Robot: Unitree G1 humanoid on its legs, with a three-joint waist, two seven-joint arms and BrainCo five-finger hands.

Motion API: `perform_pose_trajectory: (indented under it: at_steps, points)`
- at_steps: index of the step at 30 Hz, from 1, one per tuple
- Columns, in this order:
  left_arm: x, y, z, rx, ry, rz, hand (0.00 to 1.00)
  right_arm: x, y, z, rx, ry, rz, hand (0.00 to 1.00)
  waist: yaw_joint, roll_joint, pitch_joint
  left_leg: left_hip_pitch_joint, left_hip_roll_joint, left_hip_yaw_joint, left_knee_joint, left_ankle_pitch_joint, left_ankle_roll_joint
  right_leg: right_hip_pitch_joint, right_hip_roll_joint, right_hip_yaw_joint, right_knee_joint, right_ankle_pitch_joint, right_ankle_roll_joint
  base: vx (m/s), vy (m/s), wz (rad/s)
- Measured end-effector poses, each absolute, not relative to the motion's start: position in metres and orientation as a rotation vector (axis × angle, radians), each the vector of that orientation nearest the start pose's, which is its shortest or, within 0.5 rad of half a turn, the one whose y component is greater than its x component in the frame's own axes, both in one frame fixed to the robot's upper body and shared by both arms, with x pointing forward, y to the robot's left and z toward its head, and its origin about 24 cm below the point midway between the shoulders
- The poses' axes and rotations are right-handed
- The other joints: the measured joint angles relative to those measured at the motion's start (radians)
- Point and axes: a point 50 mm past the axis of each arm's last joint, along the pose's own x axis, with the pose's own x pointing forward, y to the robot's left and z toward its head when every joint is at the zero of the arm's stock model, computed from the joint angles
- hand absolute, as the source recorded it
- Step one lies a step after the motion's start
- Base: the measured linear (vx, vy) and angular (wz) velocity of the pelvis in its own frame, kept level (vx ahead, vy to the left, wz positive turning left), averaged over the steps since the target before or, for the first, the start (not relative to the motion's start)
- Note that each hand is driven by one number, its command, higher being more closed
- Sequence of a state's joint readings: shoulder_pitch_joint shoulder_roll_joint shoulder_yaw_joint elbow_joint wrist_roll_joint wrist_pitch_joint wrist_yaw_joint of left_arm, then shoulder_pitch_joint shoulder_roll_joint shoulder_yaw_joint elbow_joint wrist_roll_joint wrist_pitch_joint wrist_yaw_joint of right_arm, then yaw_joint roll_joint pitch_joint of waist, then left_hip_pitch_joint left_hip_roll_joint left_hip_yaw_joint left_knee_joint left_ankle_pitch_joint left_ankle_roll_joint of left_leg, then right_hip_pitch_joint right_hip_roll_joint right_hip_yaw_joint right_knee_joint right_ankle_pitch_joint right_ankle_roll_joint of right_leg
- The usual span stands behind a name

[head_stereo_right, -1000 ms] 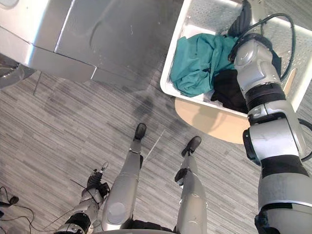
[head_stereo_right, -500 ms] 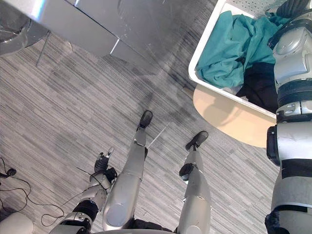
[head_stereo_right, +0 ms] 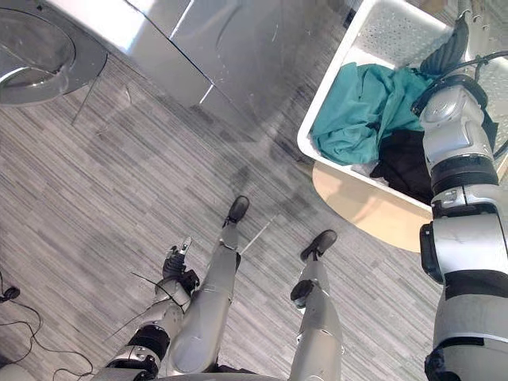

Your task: Pick up the laundry basket with both hands and put the clothes into the washing machine.

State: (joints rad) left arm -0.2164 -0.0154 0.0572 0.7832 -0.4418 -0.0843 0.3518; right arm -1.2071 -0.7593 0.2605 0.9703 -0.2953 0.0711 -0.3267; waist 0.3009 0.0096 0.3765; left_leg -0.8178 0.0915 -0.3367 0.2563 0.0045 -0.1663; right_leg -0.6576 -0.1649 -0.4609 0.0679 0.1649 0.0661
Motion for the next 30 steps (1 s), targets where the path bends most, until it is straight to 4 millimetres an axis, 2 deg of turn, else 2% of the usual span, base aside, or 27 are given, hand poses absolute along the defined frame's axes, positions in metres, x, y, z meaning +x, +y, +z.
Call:
perform_pose_trajectory:
  at_steps: [4, 7, 13, 15, 18, 19, 24, 30]
  points:
    - [0.246, 0.164, -0.078, -0.377, 0.575, 0.501, 0.0, 0.393, -0.287, 0.279, -0.944, -0.239, -0.594, 0.0, -0.013, -0.002, -0.001, 0.033, 0.003, 0.002, -0.002, 0.0, 0.0, 0.032, 0.001, 0.0, 0.002, -0.001, -0.001, -0.01, 0.014, 0.0]
    - [0.245, 0.169, -0.079, -0.395, 0.575, 0.527, 0.0, 0.395, -0.281, 0.268, -0.884, -0.222, -0.555, 0.0, -0.014, -0.018, -0.01, 0.051, 0.013, 0.012, -0.014, 0.0, 0.0, 0.041, 0.006, 0.005, 0.003, -0.003, -0.004, -0.02, 0.019, -0.05]
    - [0.238, 0.181, -0.083, -0.41, 0.587, 0.581, 0.0, 0.397, -0.273, 0.262, -0.697, -0.238, -0.504, 0.0, -0.051, -0.058, -0.003, 0.081, 0.017, 0.018, -0.04, 0.017, -0.003, 0.055, 0.006, 0.012, 0.003, 0.0, -0.008, 0.0, 0.002, -0.01]
    - [0.233, 0.188, -0.086, -0.397, 0.599, 0.598, 0.0, 0.398, -0.27, 0.254, -0.628, -0.22, -0.49, 0.0, -0.069, -0.073, -0.001, 0.102, 0.017, 0.02, -0.046, 0.017, -0.003, 0.075, 0.007, 0.013, -0.003, 0.0, -0.008, 0.0, 0.0, 0.0]
    - [0.232, 0.194, -0.085, -0.381, 0.594, 0.607, 0.0, 0.397, -0.273, 0.248, -0.614, -0.206, -0.497, 0.0, -0.074, -0.095, 0.005, 0.112, 0.021, 0.029, -0.048, 0.016, -0.003, 0.081, 0.01, 0.022, -0.006, 0.004, -0.012, -0.01, 0.009, -0.08]
    - [0.232, 0.198, -0.085, -0.371, 0.591, 0.613, 0.0, 0.395, -0.272, 0.249, -0.599, -0.221, -0.494, 0.0, -0.091, -0.107, 0.011, 0.112, 0.024, 0.029, -0.048, 0.016, -0.003, 0.086, 0.015, 0.023, -0.018, 0.012, -0.016, -0.02, 0.004, -0.05]
    - [0.229, 0.213, -0.084, -0.342, 0.589, 0.637, 0.0, 0.391, -0.263, 0.258, -0.598, -0.307, -0.501, 0.0, -0.122, -0.143, 0.029, 0.118, 0.036, 0.033, -0.045, 0.016, -0.003, 0.096, 0.032, 0.029, -0.037, 0.022, -0.02, -0.02, -0.001, -0.07]
    - [0.224, 0.229, -0.08, -0.327, 0.568, 0.682, 0.0, 0.376, -0.245, 0.268, -0.711, -0.467, -0.492, 0.0, -0.132, -0.183, 0.053, 0.117, 0.045, 0.034, -0.041, 0.015, -0.004, 0.096, 0.044, 0.035, -0.045, 0.029, -0.026, -0.01, 0.007, -0.03]
